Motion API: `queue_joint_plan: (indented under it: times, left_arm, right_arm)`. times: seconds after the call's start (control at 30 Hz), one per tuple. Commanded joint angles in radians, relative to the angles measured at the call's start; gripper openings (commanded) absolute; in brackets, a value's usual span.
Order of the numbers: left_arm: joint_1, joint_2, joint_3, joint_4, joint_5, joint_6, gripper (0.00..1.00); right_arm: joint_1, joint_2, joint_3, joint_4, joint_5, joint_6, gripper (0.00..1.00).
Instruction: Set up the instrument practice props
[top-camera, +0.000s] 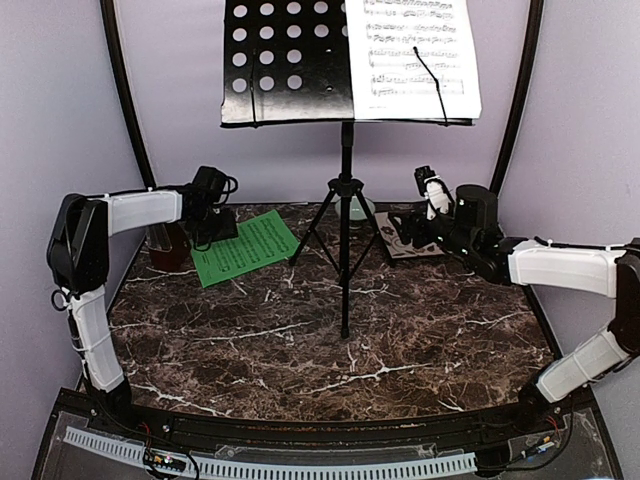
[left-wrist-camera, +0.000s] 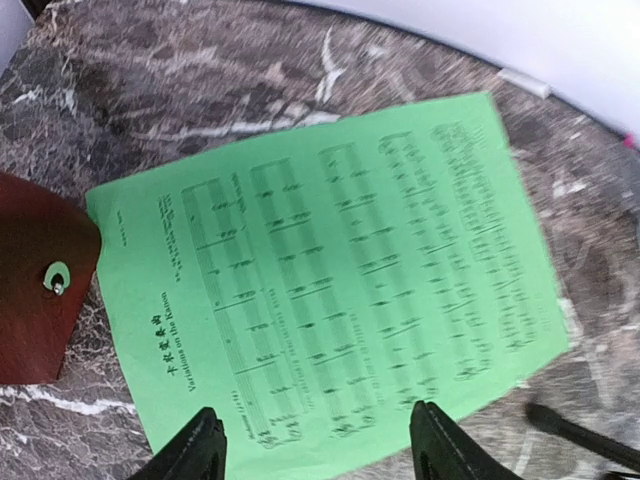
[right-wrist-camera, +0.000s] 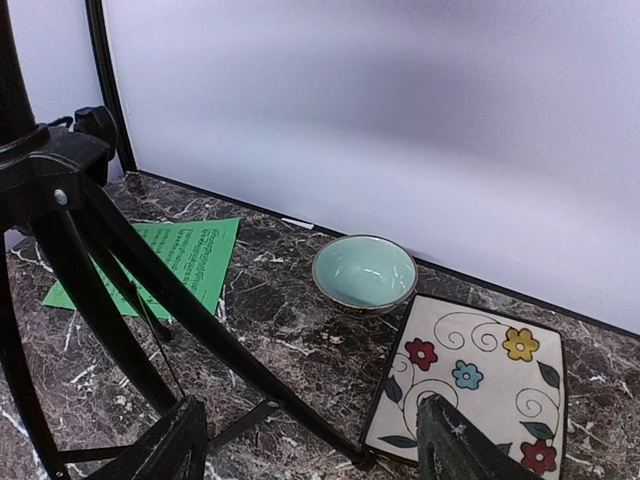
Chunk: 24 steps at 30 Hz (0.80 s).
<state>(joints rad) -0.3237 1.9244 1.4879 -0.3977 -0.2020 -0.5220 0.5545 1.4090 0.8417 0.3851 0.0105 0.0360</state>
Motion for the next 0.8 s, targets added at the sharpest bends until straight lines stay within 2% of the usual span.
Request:
queue_joint_plan:
  times: [0.0,0.27,0.77]
  left_arm:
    - [0.010,0.049,0.023,-0.091,-0.134,0.042,0.65]
    - [0.091,0.127,0.055,-0.057,-0.097,0.087,0.65]
    - [0.184,0.208,0.105,-0.008,-0.143,0.165,0.65]
  right_arm:
    - [0.005,-0.036,-0.020,0.024,-0.007,0.013,0.73]
    - [0.005,-0.040,-0.032,0.034,-0.012,0.024,0.73]
    - [0.005,-0.053,-0.031,0.020,0.006,0.012,0.73]
